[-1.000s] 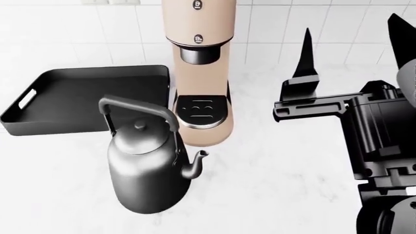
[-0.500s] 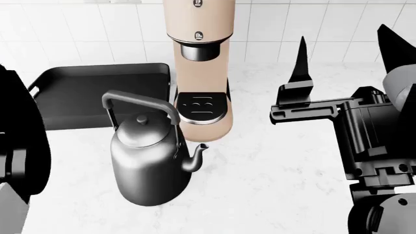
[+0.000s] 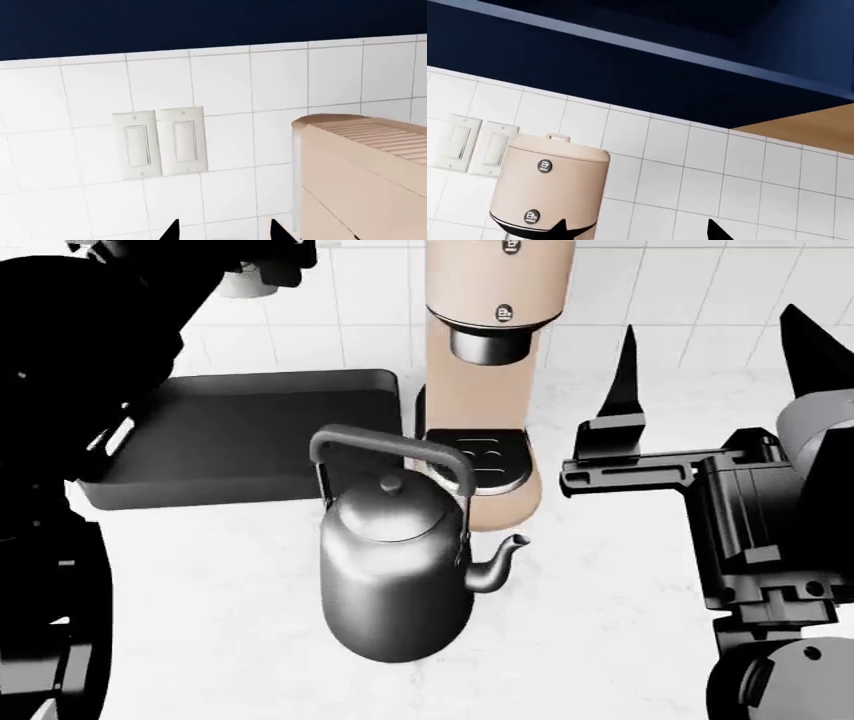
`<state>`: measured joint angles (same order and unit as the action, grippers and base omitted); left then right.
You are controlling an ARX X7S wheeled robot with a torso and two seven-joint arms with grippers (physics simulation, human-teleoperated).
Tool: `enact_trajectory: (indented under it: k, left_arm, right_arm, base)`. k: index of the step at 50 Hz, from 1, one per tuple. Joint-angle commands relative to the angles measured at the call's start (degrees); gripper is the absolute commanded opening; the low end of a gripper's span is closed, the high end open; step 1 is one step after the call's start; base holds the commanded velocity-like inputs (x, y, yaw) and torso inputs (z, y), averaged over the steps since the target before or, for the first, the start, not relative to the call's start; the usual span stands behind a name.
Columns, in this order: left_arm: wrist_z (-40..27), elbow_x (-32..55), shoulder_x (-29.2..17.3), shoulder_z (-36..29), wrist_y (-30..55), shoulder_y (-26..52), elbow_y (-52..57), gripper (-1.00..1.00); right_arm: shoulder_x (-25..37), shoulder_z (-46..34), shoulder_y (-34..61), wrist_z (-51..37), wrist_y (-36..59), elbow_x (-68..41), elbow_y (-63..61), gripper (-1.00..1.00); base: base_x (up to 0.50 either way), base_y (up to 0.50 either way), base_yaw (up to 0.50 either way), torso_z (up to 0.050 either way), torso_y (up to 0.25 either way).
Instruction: Pick the kettle from the counter and place it on the tray. Then pick the mug from the cabinet and place it on the tray. Then close the cabinet doors.
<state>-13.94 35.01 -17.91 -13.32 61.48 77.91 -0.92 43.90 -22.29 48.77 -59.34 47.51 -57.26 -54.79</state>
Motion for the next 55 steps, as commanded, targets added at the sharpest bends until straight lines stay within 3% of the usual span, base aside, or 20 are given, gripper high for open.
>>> enact_trajectory:
  k: [1,18,28,35,45,55]
  left_arm:
    - [-0.06,-1.32,-2.18,-0.31,-1.63,-1.69,-1.59,-1.0]
    - [0.2,-1.66,-2.93,-0.22,-4.18,-5.67,-2.41,-1.0]
    - [1.08,-2.31,-2.32,-0.96,-7.17,-8.28,-4.62,-1.0]
    - [2.1,-5.71,-0.03,-2.5,-14.01,-8.75,-15.09,-1.0]
    - [3.56,-10.04,4.91,-3.68,-23.92,-2.77,-35.69,-1.0]
    - [3.49,-10.78,6.09,-4.36,-25.05,-1.02,-38.81,-1.0]
  right_arm:
    - [0.32,-0.51,-0.16,-0.27,-0.09,1.06,-0.27,1.0]
    - [1.04,0.02,2.09,-1.73,1.15,-1.41,-0.95,1.0]
    - [3.18,4.33,15.73,-7.37,5.22,-20.79,-0.12,1.0]
    - [4.51,4.77,22.49,-10.07,6.22,-29.67,1.27,1.0]
    - [5.36,5.06,25.38,-11.16,6.51,-32.07,1.0,1.0]
    - [6.3,6.01,24.31,-10.92,5.57,-31.97,0.62,1.0]
  base:
    - [0.0,0.5,0.0,0.0,0.0]
    - [0.0,0.5,0.0,0.0,0.0]
    - [0.0,0.15,0.0,0.0,0.0]
    - [0.0,0.0,0.0,0.0,0.0]
    - [0.13,0.0,0.0,0.0,0.0]
    - [0.5,0.0,0.0,0.0,0.001]
